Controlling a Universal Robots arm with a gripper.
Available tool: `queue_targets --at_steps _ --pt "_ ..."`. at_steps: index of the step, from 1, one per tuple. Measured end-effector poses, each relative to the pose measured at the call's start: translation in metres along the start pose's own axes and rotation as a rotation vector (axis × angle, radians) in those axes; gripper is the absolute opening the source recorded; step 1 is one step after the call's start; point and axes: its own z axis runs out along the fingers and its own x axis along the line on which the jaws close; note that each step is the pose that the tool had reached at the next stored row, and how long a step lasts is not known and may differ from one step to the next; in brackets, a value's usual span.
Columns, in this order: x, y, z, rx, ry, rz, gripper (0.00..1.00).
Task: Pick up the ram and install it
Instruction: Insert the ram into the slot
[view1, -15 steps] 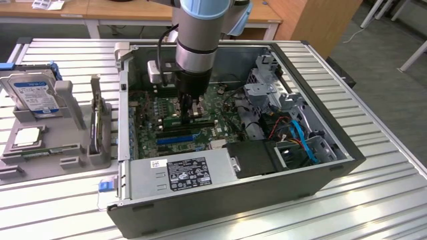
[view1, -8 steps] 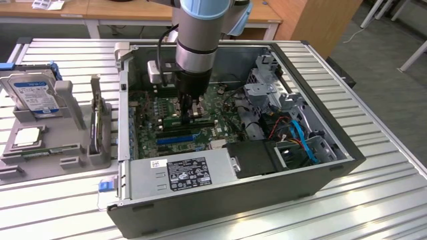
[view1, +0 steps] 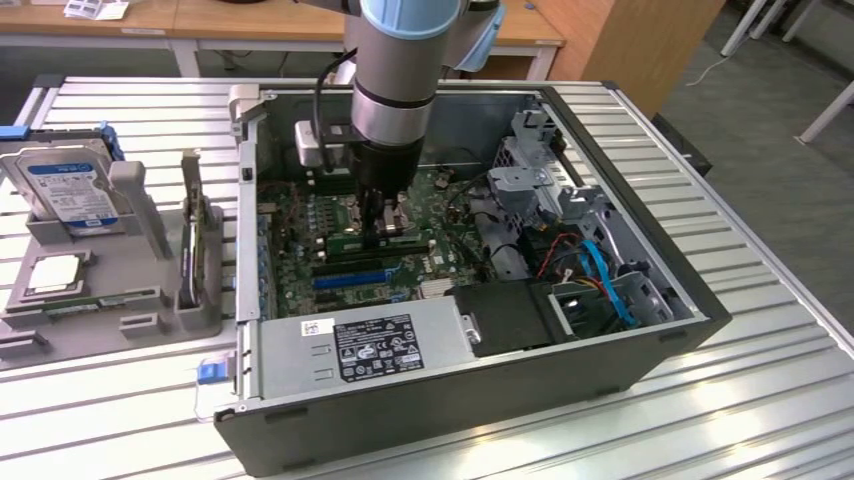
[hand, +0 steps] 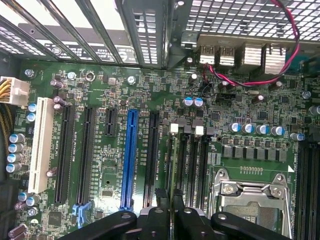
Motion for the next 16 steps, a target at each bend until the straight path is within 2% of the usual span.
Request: queue_targets --at_steps 16 --pt "0.0 -0.0001 0.0018 0.0001 0.0 0.001 0.14"
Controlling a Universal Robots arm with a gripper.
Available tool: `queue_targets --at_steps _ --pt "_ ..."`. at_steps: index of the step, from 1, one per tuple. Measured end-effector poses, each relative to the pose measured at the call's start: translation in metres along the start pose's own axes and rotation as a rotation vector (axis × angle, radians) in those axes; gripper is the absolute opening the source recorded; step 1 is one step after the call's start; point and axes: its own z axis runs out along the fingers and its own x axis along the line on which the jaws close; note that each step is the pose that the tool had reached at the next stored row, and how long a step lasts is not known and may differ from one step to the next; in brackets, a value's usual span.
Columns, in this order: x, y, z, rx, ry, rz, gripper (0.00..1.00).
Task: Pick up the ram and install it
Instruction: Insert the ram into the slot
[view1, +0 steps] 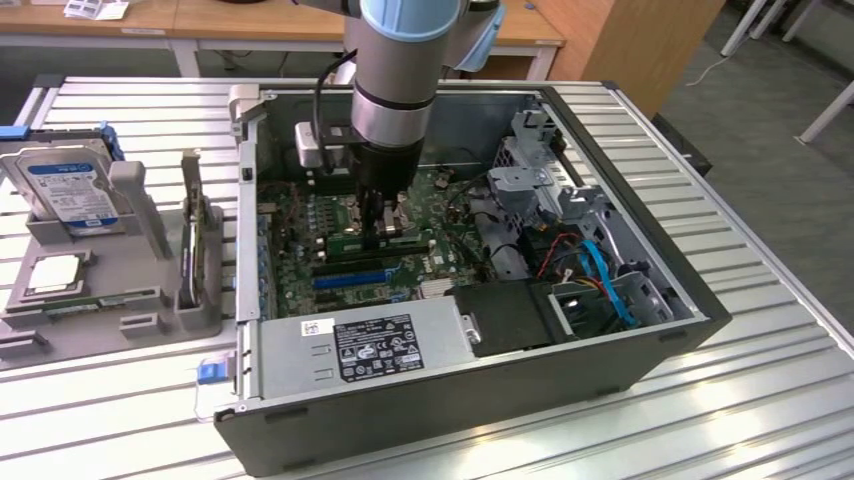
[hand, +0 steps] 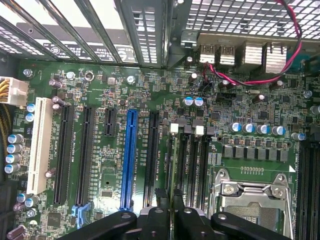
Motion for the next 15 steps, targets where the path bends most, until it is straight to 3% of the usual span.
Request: queue_targets --at_steps 15 --pt "-0.0004 0.0001 -0.0012 0.0001 0.0 0.0 0.14"
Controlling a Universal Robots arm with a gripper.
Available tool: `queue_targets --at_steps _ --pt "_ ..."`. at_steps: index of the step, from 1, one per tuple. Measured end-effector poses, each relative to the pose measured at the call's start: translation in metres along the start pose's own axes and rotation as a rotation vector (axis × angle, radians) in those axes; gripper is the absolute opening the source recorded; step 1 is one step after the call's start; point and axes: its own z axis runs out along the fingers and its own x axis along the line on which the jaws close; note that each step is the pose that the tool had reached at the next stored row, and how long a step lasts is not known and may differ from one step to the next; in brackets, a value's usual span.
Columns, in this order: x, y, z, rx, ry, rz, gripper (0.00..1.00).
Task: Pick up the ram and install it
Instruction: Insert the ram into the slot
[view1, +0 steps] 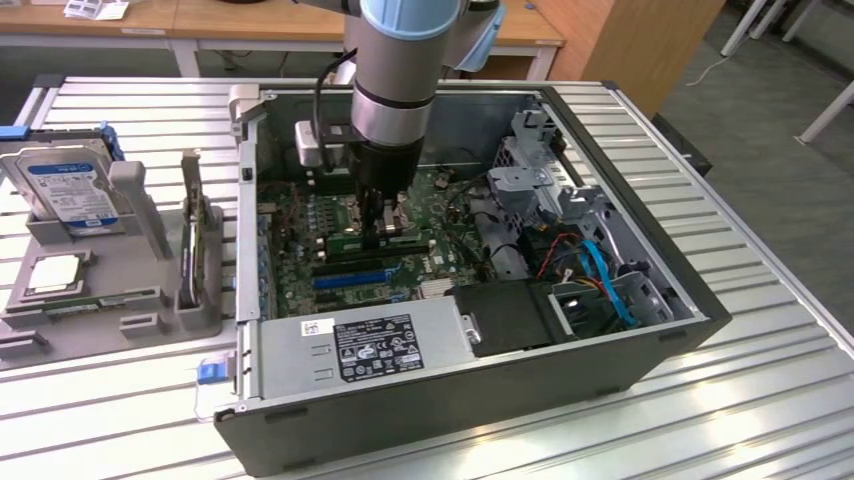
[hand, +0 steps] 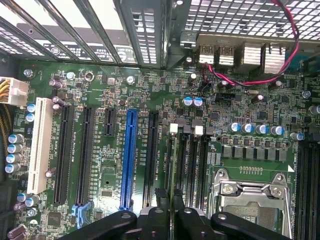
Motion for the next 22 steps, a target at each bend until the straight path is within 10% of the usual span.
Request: queue_targets --at_steps 22 --pt "-0.0008 0.0 0.0 0.0 0.0003 -0.006 0.14"
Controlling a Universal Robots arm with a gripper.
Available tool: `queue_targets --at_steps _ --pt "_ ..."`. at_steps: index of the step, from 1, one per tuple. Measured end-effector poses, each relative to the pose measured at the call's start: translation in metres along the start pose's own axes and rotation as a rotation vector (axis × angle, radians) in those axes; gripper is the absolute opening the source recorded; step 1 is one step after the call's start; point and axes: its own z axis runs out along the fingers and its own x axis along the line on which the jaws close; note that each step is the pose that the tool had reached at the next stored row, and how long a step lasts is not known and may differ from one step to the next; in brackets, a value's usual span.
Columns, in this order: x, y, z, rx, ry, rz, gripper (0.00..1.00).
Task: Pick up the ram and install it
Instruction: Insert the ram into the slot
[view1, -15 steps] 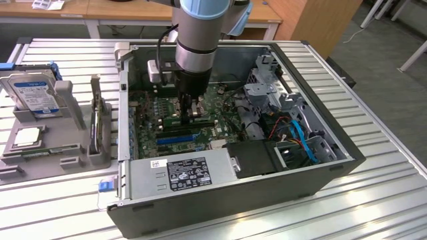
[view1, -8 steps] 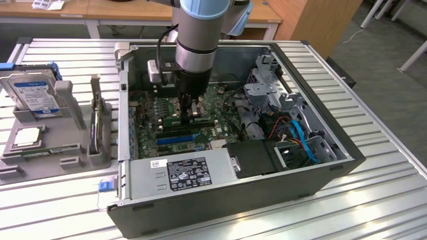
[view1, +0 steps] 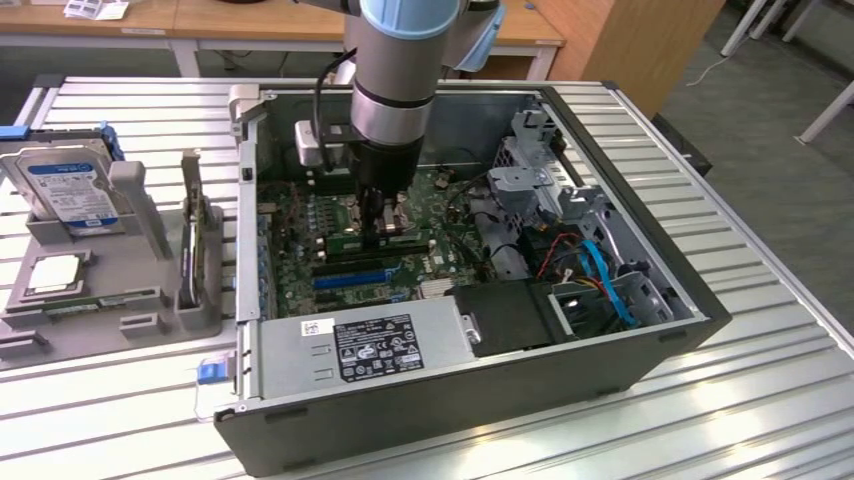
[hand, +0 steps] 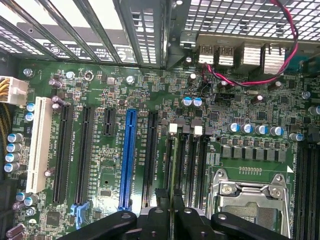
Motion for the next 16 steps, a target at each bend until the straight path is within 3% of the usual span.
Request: queue_targets --at_steps 16 --pt "0.0003 0.0001 0.003 0.0003 0.0004 -0.005 0.14"
